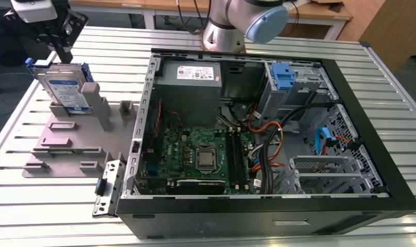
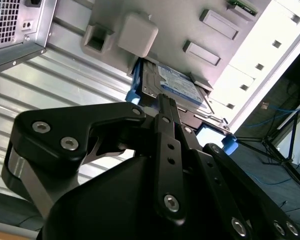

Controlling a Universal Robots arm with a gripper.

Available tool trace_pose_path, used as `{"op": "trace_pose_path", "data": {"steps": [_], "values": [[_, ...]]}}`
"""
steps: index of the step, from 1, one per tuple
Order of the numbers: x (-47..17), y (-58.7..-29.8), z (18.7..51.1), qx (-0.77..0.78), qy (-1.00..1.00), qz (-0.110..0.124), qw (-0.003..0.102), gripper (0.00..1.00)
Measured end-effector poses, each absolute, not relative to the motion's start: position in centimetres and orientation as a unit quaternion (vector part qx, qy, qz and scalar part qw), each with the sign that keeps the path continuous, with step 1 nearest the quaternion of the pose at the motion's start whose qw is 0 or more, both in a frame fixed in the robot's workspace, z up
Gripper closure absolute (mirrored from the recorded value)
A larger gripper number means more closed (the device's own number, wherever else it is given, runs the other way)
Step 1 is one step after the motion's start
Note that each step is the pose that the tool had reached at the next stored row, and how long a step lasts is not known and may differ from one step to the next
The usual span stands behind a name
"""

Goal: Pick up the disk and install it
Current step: 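Reach for the disk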

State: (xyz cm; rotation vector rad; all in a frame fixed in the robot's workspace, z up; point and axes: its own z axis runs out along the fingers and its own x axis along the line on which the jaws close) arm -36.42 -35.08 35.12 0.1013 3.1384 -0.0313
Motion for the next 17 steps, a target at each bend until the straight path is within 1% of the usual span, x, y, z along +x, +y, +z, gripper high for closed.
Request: {"op": "trace_pose_path", "data": {"steps": [8,17], "values": [[-37.3,-35.1,35.0,0.026,1.0,0.009,0.0,0.89],[-38.3,-35.1,34.8,0.023,1.0,0.012,0.0,0.89]]}}
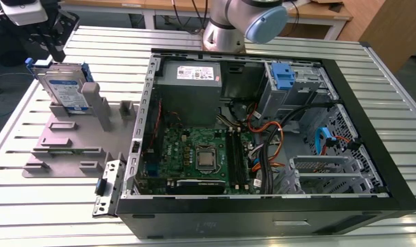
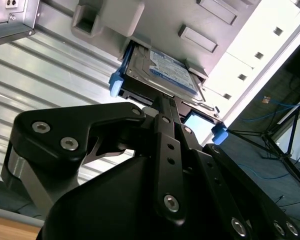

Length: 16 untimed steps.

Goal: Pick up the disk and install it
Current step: 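Reach for the disk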

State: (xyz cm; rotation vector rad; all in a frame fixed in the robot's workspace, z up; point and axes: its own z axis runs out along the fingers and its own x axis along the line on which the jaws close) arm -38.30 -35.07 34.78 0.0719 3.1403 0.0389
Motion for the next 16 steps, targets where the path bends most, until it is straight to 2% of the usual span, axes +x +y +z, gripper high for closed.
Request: {"op": "trace_pose_path", "data": {"steps": [16], "values": [[-39.5,-35.0,34.1,0.019,1.0,0.012,0.0,0.89]]}}
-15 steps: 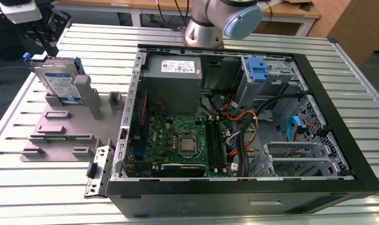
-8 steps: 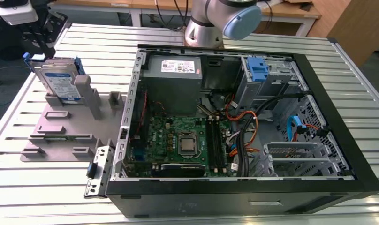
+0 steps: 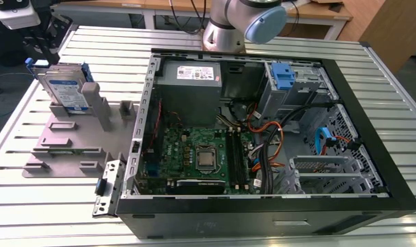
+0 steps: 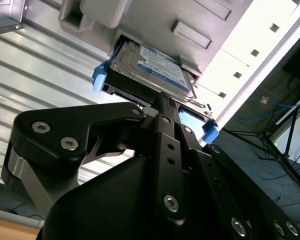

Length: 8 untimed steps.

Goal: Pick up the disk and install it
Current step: 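Reach for the disk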

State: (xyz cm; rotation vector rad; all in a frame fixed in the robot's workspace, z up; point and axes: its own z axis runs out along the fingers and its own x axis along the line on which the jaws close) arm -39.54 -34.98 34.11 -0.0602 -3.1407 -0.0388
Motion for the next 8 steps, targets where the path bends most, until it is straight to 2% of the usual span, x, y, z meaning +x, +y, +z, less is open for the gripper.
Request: {"op": "trace_pose_path", "data": {"steps": [8], "values": [[-39.55,-34.99,33.96,-0.019,-1.0,-0.01,0.002,0.89]]}}
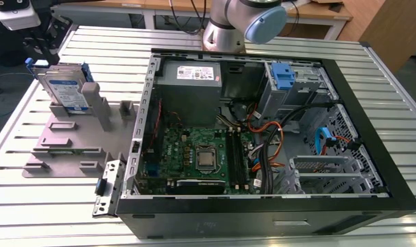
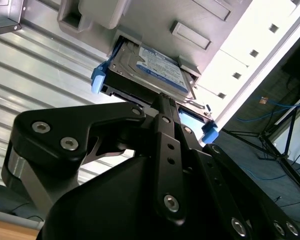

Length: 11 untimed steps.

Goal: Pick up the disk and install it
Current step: 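Reach for the disk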

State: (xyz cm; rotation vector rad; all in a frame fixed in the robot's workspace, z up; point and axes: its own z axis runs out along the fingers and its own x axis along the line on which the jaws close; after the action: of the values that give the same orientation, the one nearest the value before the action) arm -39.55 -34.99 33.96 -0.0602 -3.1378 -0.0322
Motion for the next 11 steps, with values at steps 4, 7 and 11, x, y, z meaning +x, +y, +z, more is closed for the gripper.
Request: {"op": "trace_pose_path", "data": {"steps": [4,7,11], "values": [[-39.55,-34.99,33.96,-0.019,-1.0,-0.01,0.002,0.89],[-39.54,-34.95,33.95,-0.019,-1.0,-0.01,0.002,0.89],[-39.55,-34.92,33.93,-0.019,-1.0,-0.01,0.002,0.89]]}}
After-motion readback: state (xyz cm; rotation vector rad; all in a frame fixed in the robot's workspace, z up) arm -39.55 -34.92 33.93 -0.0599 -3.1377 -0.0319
